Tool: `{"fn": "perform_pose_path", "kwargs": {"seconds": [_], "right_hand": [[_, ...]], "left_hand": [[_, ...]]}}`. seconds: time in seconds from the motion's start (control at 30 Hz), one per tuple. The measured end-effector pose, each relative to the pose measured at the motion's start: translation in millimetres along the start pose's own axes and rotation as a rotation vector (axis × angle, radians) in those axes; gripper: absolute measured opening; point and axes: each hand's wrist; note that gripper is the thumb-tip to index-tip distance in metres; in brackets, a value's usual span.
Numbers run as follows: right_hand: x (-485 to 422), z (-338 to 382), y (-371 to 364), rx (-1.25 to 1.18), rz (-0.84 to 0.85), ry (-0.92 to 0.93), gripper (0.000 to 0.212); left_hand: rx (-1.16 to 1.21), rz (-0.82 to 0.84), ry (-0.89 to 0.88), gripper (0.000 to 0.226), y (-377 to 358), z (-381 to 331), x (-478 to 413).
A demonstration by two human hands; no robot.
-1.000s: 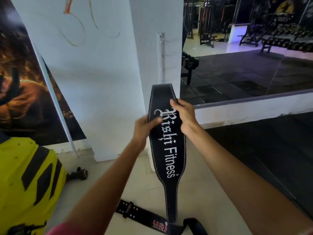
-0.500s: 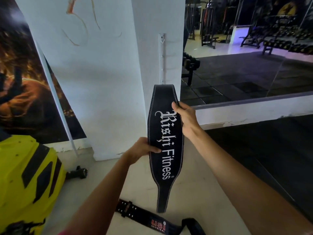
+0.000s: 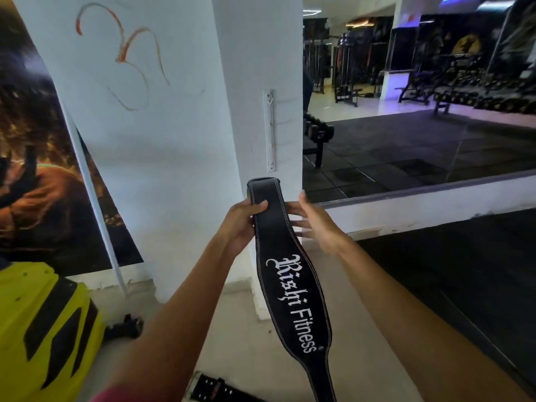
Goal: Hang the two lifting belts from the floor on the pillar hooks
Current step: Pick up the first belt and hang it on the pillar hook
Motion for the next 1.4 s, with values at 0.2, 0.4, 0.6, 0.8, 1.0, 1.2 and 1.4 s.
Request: {"fn": "perform_pose_path", "kwargs": {"seconds": [0.2,0.4,0.6,0.8,1.0,1.2,1.4], "right_hand": [[-45.9,26.7,-12.2,-0.165,-0.094,-0.009,0.090],[-38.1,19.2,-18.5,-0.220,-0.190,0.144,0.013],[-27.1,23.2,-22.9,-0.262,-0.062,0.182,0.030],[-39.0,49.5,-22.1,-0.127,-0.131,0.132,0.057],[-40.8,50.9,-16.2,-0.142,-0.048,0.287,0.017],[-42.5,53.3,-18.7,-0.196,-0.224,0.376,0.020],[-42.0,62.3,-26.2,-0.142,-0.190,0.342,0.023]], "left_hand": [[-0.266,-0.015,-0.017,0.035,-17.2,15.1,14.0],[-0.147,-0.151,-0.119,0.020,-14.2,-6.7,17.1],[-0.138,-0.250,-0.280,0.025,-16.0,-17.7,20.7],[-0.122,-0.218,-0.291,0.025,-19.0,-20.4,22.2],[-0.146,-0.195,-0.324,0.020,-20.8,-29.6,20.4],[-0.095,-0.079,-0.061,0.029,-24.7,-55.6,20.2],[-0.353,-0.161,0.167,0.071,-45.0,-99.9,13.1]]}}
Point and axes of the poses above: each hand's wrist, its own x-axis away from the middle knuckle, its own y-axis out of the back of the hand, z = x × y, and after that the axes turned 13 degrees about y, right-handed
